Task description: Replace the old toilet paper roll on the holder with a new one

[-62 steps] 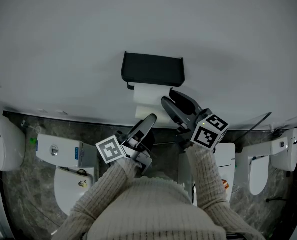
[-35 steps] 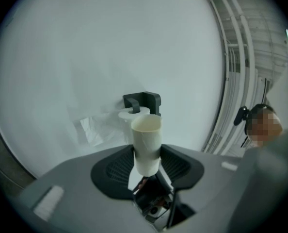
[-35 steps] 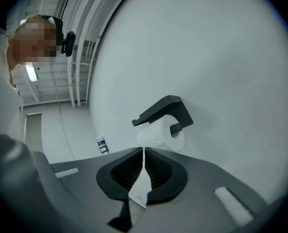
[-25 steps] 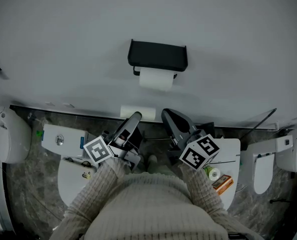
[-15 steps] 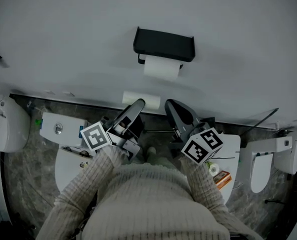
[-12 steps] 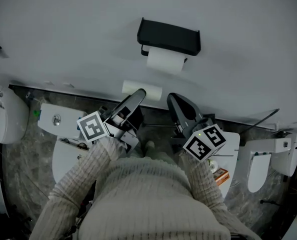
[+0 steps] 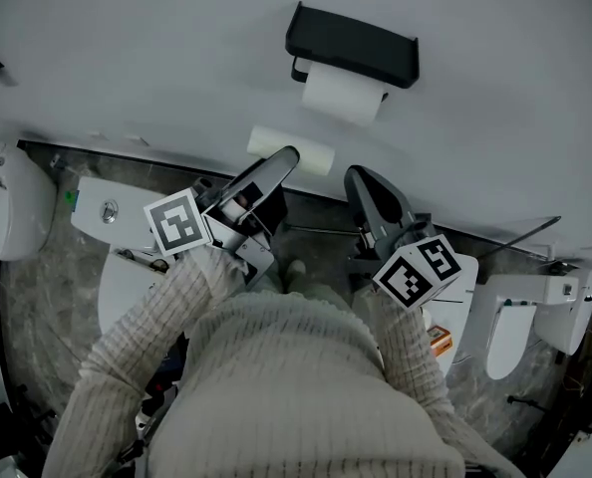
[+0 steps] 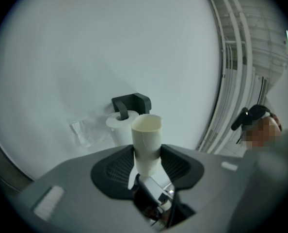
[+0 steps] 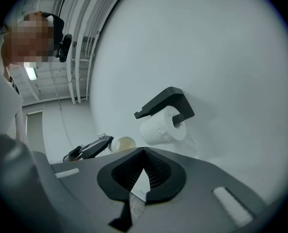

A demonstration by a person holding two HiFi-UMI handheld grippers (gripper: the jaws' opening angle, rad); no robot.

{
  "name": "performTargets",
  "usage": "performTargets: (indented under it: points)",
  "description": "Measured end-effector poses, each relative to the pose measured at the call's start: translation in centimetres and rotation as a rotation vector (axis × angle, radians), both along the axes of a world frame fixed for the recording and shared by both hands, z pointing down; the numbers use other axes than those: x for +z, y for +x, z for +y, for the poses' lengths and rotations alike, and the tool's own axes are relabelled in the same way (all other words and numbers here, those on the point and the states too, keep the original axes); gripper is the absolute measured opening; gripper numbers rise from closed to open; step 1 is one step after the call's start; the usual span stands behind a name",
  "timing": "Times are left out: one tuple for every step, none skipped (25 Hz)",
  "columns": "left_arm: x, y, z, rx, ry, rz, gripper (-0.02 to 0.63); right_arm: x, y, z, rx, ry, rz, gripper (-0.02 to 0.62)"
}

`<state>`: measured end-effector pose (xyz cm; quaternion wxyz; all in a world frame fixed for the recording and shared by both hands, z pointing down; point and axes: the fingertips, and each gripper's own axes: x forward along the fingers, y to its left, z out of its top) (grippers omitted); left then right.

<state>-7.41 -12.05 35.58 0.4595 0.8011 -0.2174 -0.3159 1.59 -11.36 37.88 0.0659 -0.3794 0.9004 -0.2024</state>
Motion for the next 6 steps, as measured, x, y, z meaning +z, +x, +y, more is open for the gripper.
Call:
performTargets:
  points:
    - [0.09, -0.02, 0.01, -0.001, -0.004, 0.0, 0.172, 0.01, -0.07, -0.07, -0.003, 0.0, -0.002, -0.001]
    - [0.15, -0.04, -0.01, -0.003, -0.006, -0.001, 0.172, -0.03, -0.11, -0.17, -0.005, 0.0, -0.003, 0.0]
    - [0.19, -0.05, -0.04, -0.005, -0.007, -0.004, 0.172, -0.09, -0.14, -0.26, -0.008, 0.002, -0.005, 0.0]
    - [0.23, -0.07, -0.07, -0.007, -0.007, -0.007, 0.172, -0.15, -0.17, -0.32, -0.01, 0.004, -0.006, 0.0]
    - [0.26, -0.1, -0.1, -0.01, -0.008, -0.011, 0.172, -0.21, -0.2, -0.36, -0.013, 0.006, -0.008, 0.0]
    - [0.29, -0.14, -0.13, -0.013, -0.009, -0.014, 0.172, -0.26, -0.23, -0.4, -0.015, 0.007, -0.009, -0.001]
